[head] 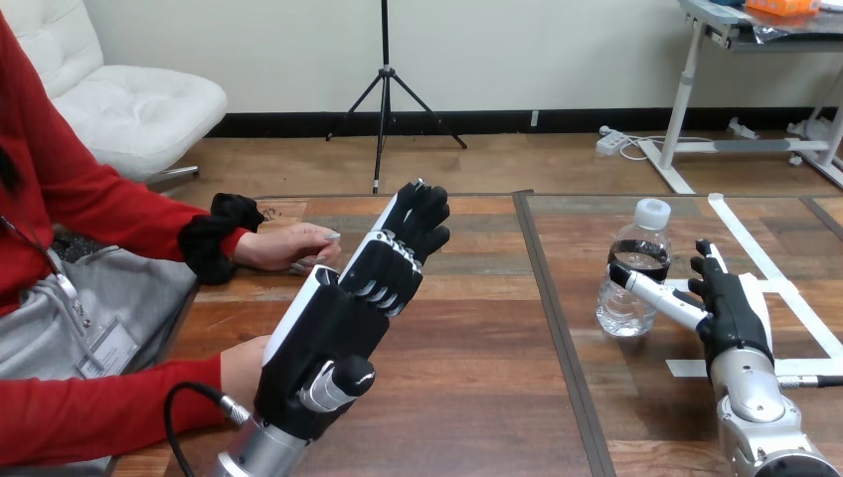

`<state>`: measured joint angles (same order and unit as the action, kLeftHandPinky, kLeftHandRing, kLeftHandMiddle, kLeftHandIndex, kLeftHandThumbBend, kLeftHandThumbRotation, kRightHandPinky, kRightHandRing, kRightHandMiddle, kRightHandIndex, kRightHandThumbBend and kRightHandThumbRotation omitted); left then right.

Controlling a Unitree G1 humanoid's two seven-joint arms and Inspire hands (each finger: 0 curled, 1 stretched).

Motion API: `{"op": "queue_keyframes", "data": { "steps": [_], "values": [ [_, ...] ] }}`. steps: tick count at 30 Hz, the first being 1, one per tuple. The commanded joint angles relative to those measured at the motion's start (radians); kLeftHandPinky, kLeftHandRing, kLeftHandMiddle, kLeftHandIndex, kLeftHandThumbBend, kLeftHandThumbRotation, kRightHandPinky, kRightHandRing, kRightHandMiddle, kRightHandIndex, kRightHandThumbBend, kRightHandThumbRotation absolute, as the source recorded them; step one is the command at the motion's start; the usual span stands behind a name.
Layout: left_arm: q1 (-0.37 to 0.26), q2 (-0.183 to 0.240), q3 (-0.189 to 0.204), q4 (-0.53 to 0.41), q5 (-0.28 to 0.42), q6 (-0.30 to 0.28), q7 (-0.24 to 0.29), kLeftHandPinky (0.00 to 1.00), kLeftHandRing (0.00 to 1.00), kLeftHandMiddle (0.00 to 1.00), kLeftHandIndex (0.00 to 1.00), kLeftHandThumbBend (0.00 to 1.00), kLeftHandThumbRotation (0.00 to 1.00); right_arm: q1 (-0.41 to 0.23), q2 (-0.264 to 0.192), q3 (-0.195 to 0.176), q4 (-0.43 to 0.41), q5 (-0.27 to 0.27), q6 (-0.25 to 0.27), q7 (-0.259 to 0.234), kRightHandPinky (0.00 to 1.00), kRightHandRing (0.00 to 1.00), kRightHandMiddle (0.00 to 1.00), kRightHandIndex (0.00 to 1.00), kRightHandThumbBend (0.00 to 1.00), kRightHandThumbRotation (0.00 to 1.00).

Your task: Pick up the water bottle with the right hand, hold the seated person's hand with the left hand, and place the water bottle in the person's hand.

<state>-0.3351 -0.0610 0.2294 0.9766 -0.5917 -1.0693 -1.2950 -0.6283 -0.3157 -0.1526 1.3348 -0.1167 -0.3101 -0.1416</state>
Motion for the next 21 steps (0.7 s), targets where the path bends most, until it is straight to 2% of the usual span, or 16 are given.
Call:
{"op": "queue_keyframes", "data": {
  "steps": [1,7,11,21],
  "values": [
    [-0.037,-0.002,0.011,-0.054,-0.026,0.008,-0.015,0.99,1.00,1.00,1.00,1.00,0.76,-0.044,0.017,0.012,-0.004,-0.011,-0.001,-0.026,0.88,0.96,0.97,1.00,1.00,0.40],
    [-0.029,-0.002,0.015,-0.062,-0.028,-0.008,-0.013,0.97,1.00,1.00,1.00,1.00,0.76,-0.048,0.032,0.008,-0.003,-0.010,0.001,-0.041,0.88,0.95,0.96,1.00,1.00,0.40],
    [-0.024,-0.001,0.017,-0.066,-0.029,-0.011,-0.013,0.97,1.00,1.00,1.00,1.00,0.76,-0.053,0.043,-0.004,-0.002,0.005,0.000,-0.029,0.88,0.95,0.97,1.00,1.00,0.39],
    [-0.016,0.003,0.020,-0.067,-0.036,-0.007,-0.022,0.96,1.00,1.00,1.00,1.00,0.76,-0.068,0.063,0.003,-0.005,0.000,-0.004,-0.024,0.88,0.94,0.96,1.00,1.00,0.39]
  ]
}}
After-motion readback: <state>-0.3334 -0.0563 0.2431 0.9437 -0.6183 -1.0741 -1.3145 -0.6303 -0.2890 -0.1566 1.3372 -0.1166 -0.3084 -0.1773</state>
